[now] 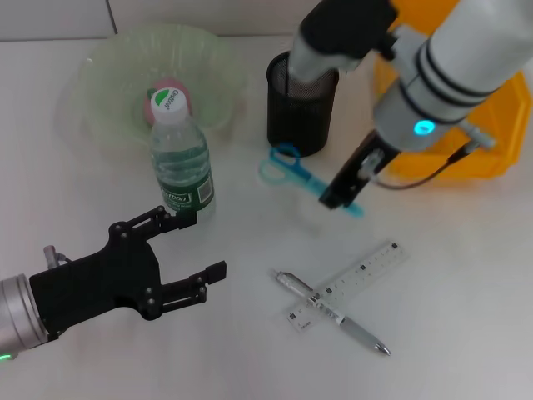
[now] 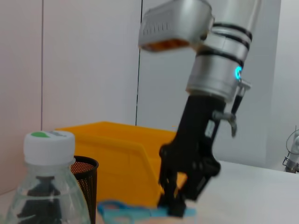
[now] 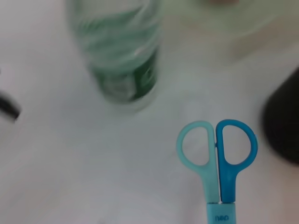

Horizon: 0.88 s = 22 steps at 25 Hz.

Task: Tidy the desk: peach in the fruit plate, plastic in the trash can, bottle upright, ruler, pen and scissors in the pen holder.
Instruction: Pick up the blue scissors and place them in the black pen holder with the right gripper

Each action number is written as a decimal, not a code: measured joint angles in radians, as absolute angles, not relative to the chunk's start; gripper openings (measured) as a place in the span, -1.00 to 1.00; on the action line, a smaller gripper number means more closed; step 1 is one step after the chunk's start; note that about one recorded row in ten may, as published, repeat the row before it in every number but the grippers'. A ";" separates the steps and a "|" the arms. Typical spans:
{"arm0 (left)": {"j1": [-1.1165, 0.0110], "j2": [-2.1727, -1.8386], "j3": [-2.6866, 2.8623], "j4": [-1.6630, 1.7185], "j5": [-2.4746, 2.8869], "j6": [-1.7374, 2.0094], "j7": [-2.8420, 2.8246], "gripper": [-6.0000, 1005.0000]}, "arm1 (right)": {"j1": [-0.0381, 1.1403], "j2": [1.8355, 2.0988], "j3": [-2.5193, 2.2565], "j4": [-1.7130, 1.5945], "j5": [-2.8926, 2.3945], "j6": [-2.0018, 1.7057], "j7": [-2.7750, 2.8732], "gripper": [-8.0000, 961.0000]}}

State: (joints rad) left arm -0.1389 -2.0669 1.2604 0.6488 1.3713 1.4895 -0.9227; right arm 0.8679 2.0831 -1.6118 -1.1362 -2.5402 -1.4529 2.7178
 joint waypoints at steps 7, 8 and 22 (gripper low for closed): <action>-0.140 -2.066 1.262 0.649 1.371 1.491 -0.922 0.60 | 0.677 2.083 -1.382 -1.485 -2.479 -1.342 2.630 -0.52; -0.143 -2.066 1.262 0.649 1.371 1.491 -0.922 0.60 | 0.607 2.083 -1.370 -1.519 -2.375 -1.207 2.550 -0.51; -0.149 -2.068 1.269 0.649 1.371 1.490 -0.922 0.58 | 0.613 2.079 -1.321 -0.745 -1.221 -0.819 1.443 -0.44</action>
